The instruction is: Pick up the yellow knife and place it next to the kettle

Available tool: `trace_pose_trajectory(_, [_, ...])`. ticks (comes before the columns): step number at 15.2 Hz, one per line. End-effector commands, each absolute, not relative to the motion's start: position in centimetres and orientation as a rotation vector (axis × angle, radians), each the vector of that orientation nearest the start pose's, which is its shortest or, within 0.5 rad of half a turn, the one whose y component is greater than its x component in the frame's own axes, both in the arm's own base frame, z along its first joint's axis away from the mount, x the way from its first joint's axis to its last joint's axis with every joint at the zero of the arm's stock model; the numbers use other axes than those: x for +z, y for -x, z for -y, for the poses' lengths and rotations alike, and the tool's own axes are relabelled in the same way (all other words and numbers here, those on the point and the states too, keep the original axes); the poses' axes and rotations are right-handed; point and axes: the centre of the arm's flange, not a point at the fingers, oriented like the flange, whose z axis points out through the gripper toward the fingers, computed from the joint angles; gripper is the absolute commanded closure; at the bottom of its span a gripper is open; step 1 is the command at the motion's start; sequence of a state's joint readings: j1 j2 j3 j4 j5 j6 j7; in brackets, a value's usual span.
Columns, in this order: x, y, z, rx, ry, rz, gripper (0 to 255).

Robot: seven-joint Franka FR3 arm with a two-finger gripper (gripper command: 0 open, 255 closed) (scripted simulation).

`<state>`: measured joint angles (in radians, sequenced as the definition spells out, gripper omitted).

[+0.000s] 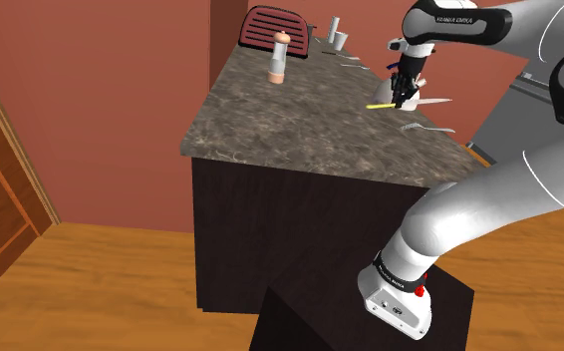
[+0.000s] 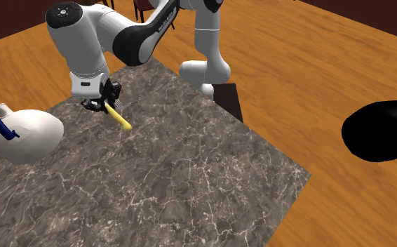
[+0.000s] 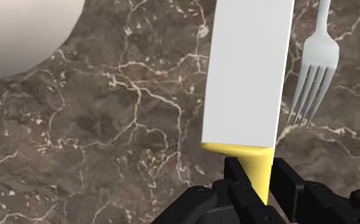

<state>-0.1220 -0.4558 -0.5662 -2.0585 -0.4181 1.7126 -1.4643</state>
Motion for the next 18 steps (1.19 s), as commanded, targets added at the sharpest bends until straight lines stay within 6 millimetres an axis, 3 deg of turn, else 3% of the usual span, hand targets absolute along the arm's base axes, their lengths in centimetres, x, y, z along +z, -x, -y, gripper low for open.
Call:
trace_pose_trajectory(1, [58.0, -29.2, 34.4, 0.21, 2.965, 1.373, 255])
trace_pose_trajectory(8, [54.3, -29.2, 34.4, 0.21, 2.965, 1.373, 255])
trace_pose_trajectory(16, [54.1, -29.2, 34.4, 0.21, 2.965, 1.373, 255])
trace_pose_trajectory(17, [54.1, -29.1, 34.4, 0.21, 2.965, 1.373, 0])
trace_pose_trajectory(18, [54.1, -29.2, 34.4, 0.21, 2.965, 1.373, 0])
